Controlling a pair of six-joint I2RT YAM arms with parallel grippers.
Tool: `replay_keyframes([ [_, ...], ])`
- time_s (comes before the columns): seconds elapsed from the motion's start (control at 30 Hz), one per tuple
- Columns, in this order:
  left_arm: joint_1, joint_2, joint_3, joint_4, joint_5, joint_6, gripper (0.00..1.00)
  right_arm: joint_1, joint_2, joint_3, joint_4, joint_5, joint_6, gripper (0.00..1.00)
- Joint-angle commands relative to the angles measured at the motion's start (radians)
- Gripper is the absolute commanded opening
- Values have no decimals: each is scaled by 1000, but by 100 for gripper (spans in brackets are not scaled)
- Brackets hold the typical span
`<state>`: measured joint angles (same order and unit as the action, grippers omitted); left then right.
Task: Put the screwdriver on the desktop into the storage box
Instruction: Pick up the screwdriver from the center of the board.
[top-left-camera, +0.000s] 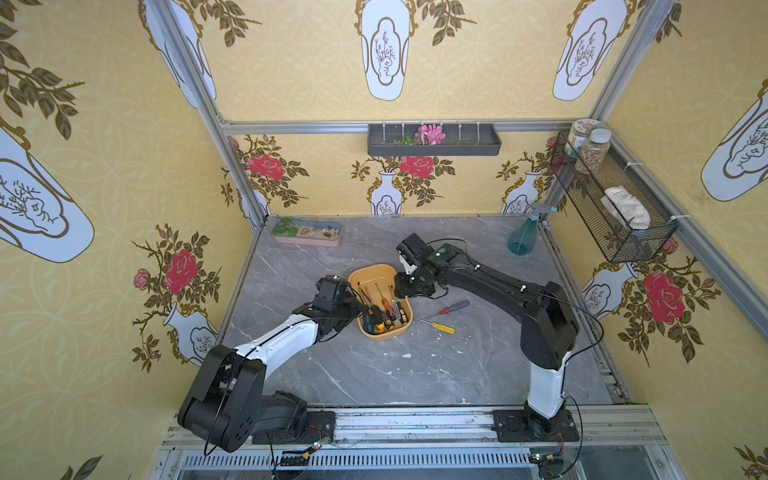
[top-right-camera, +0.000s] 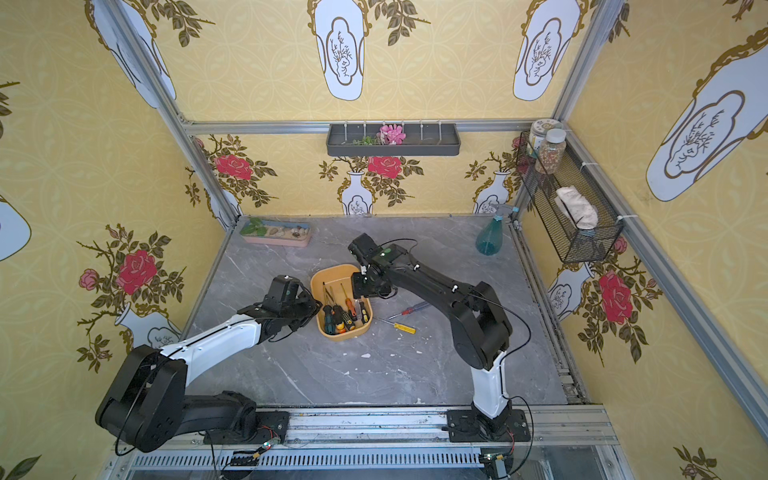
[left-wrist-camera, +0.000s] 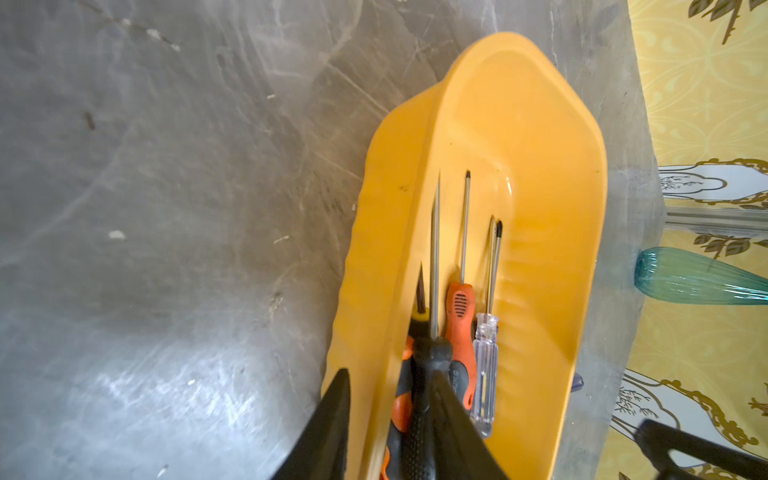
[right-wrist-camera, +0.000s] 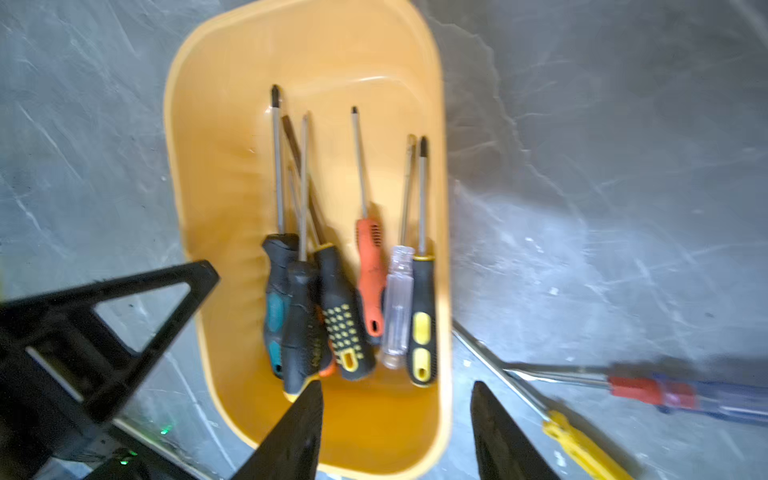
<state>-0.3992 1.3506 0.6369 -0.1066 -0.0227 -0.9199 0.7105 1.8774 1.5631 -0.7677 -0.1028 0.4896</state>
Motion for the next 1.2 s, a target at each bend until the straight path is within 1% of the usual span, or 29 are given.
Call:
replay_keyframes([
  [0.0, 1, 26, 23, -20, 0, 62, 30, -18, -68, -107, 44, 6, -183, 59],
  [0.07, 1, 46, 35, -31, -5, 82, 28, -30, -101, -170, 44, 8, -290, 57],
  [0.17, 2, 64, 46, -43, -10, 103, 26, -53, -124, -221, 27, -13, -424, 56],
  [0.37, 2, 61, 41, -50, -16, 109, 24, -89, -112, -272, 1, -68, -539, 54],
  [0.63, 1, 20, 26, -36, -22, 93, 25, -80, -57, -302, -21, -74, -579, 51],
  [0.9, 2, -14, -4, 13, -14, 74, 25, -20, 21, -311, -34, 68, -594, 47],
  [1.0, 1, -22, -11, 13, -16, 65, 26, 12, 45, -311, -38, 92, -582, 45],
  [1.17, 1, -38, -25, 18, -18, 50, 26, 41, 57, -319, -30, 95, -556, 38],
])
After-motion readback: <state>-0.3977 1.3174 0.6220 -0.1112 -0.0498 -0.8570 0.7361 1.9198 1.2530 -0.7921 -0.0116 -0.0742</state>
